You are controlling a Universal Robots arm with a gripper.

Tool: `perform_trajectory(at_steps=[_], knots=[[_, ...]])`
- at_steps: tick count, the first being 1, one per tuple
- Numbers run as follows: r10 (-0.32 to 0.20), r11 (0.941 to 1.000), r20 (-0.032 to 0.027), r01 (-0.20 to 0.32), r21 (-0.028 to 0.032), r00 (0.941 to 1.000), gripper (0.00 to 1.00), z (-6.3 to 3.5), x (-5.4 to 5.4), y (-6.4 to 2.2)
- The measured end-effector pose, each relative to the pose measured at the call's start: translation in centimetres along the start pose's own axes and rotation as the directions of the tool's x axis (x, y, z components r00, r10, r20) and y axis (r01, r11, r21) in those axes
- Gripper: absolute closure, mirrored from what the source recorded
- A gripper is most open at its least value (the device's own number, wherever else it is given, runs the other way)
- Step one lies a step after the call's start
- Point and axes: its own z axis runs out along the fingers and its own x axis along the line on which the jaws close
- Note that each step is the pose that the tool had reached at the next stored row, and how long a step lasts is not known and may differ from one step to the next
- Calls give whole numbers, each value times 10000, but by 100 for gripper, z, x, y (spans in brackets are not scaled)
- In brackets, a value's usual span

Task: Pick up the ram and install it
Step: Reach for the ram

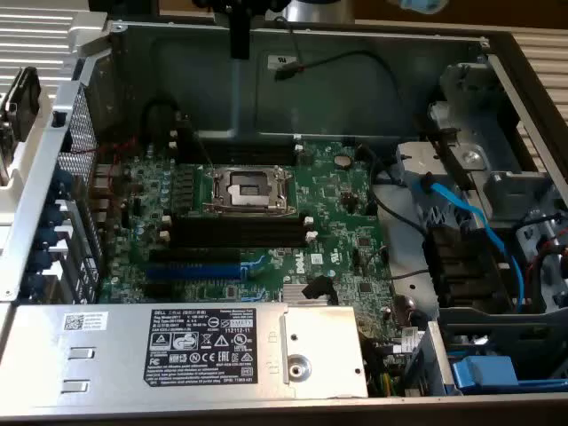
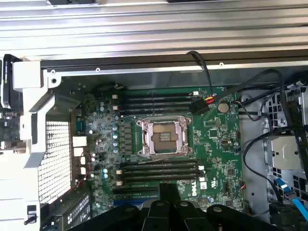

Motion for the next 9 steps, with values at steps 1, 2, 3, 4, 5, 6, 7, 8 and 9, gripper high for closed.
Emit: perform_trajectory(at_steps=[1,2,3,4,5,6,7,8,9], knots=[[0,10000,0,0,-1,10000,90,0,0,0],[0,10000,0,0,0,10000,90,0,0,0],[0,10000,0,0,0,10000,90,0,0,0],[0,10000,0,0,0,10000,90,0,0,0],[0,10000,0,0,0,10000,90,0,0,0],[0,10000,0,0,0,10000,90,0,0,0],[0,10000,0,0,0,10000,90,0,0,0],[0,10000,0,0,0,10000,90,0,0,0],[0,10000,0,0,0,10000,90,0,0,0]])
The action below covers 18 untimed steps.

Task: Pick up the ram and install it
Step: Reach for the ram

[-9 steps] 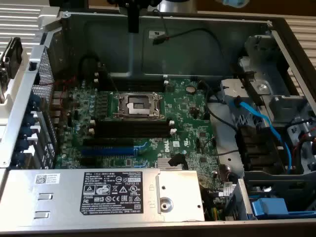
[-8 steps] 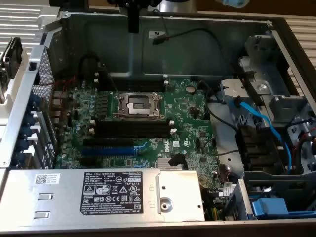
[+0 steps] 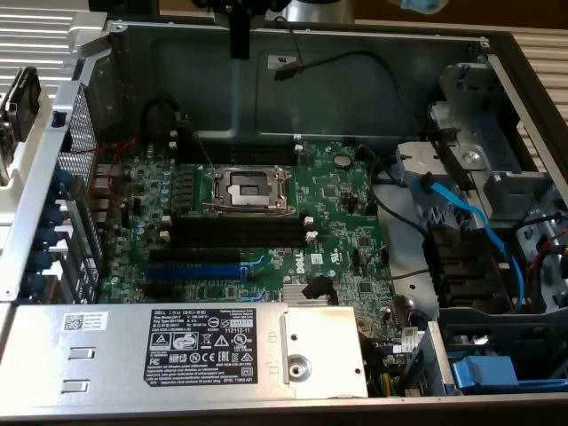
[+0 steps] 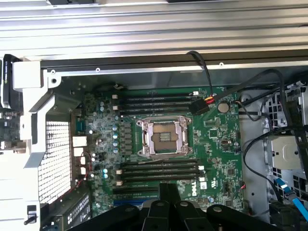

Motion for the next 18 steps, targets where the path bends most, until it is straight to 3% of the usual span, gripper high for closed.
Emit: perform_trajectory(at_steps=[5,12,15,18], knots=[[0,10000,0,0,10,10000,90,0,4,2],[-11,9994,52,9,342,10000,90,2,123,80],[-16,9986,65,13,524,10000,90,-1,181,112],[-30,9979,71,25,642,10000,90,-33,237,150]])
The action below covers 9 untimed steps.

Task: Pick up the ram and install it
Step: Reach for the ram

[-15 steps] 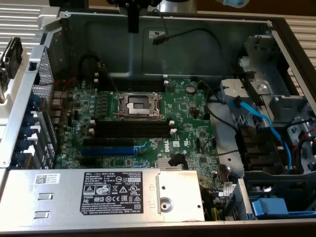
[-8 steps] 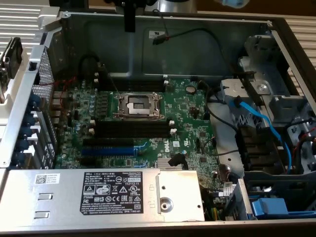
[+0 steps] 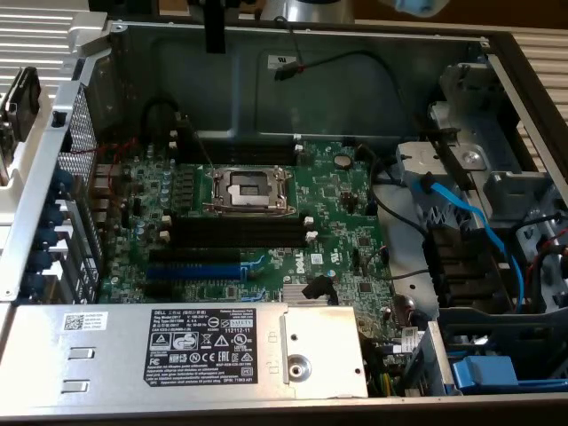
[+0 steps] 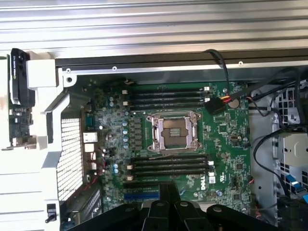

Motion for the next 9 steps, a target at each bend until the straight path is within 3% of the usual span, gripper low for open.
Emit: perform_trajectory(at_steps=[3,9], knots=[[-2,10000,11,1,67,10000,90,-18,67,28],[0,10000,111,-1,68,9999,90,-24,241,50]])
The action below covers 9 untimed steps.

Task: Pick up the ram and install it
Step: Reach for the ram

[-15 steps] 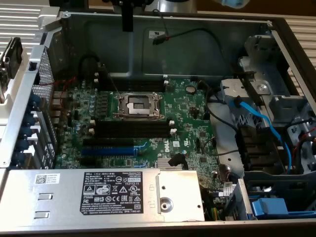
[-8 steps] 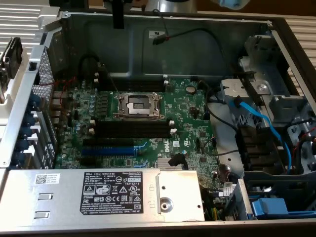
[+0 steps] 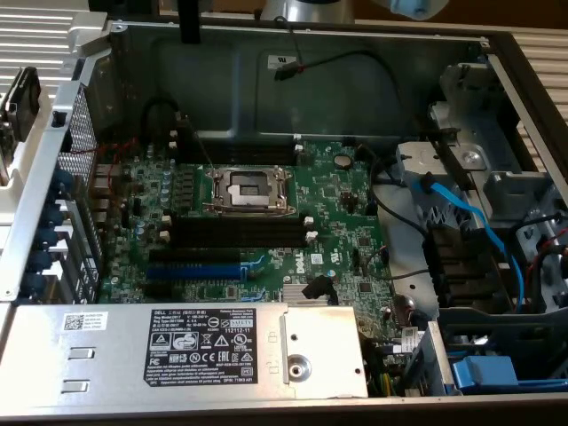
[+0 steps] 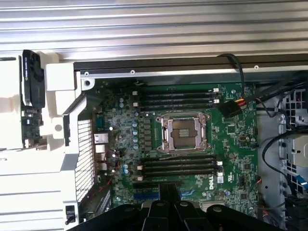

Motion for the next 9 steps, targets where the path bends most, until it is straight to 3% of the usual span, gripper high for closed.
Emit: perform_trajectory(at_steps=[7,9], knots=[[0,10000,7,0,0,10000,90,-6,292,22],[1,10000,68,-1,31,10000,90,-9,351,18]])
